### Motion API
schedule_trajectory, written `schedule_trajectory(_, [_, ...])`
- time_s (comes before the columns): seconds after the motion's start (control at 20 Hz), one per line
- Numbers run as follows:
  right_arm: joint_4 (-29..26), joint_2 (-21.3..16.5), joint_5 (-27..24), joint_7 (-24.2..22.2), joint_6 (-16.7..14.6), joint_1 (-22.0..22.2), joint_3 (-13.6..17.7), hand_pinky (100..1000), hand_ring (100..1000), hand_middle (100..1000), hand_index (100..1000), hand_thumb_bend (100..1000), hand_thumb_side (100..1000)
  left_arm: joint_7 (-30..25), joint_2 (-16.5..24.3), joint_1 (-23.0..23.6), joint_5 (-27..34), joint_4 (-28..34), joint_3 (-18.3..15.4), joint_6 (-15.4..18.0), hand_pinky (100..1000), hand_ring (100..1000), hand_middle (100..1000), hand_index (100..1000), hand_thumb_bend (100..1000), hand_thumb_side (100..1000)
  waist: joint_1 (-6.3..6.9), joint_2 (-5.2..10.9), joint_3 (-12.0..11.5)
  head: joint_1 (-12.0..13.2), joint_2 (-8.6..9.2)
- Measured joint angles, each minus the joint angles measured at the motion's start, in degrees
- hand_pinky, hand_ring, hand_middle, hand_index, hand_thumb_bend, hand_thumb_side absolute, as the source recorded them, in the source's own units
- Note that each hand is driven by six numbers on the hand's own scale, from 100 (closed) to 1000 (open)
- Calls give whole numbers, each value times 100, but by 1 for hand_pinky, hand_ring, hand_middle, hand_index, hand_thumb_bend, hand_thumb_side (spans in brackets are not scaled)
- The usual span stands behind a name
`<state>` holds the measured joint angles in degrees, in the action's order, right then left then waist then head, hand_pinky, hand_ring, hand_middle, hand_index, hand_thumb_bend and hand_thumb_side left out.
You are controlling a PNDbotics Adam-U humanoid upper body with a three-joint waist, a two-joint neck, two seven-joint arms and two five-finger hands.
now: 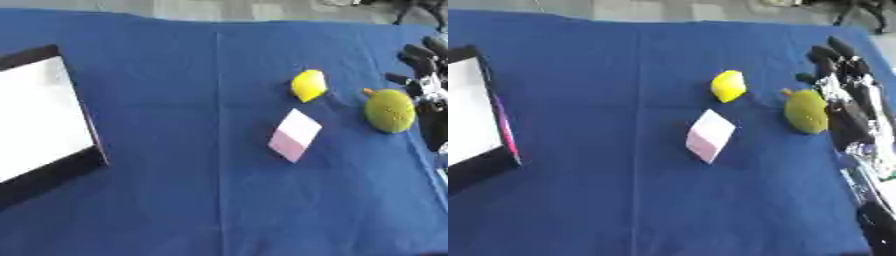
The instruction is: Pick up the objects with one hand, pass them to the other hand, and then place them into the box on the other side of the table.
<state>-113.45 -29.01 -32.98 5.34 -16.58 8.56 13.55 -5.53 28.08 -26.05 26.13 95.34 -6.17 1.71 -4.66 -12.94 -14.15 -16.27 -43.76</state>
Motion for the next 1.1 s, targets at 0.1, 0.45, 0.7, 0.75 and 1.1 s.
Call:
schedule_trajectory(0.1, [0, 0, 1, -6, 28, -4, -23, 724, 896, 788, 877, 176, 313, -2, -3, 12, 0, -22, 0, 2, 997, 910, 743, 750, 147, 785, 1, 0, 1, -1, 0])
schedule_trajectory(0.45, [0, 0, 47, -11, 71, -1, -29, 726, 901, 793, 880, 180, 305, -10, -43, 22, 0, -25, -1, 10, 997, 911, 744, 750, 148, 787, 16, 0, 2, -27, 4])
schedule_trajectory(0.7, [0, -35, 208, -34, -10, 86, -13, 734, 912, 809, 894, 198, 280, -10, -43, 31, 0, -26, -1, 11, 998, 911, 744, 750, 147, 788, 16, 0, 7, -156, 5])
schedule_trajectory(0.75, [0, -76, 273, -60, -35, 117, -2, 735, 914, 812, 896, 202, 274, -10, -43, 31, -1, -26, -1, 11, 998, 911, 744, 750, 147, 788, 16, 0, 9, -163, 5])
schedule_trajectory(1.1, [0, -520, 1083, -523, -107, 403, -51, 745, 922, 831, 905, 236, 268, -13, -43, 32, -5, -43, 0, 11, 998, 911, 743, 749, 146, 789, 16, 0, 15, -203, 6])
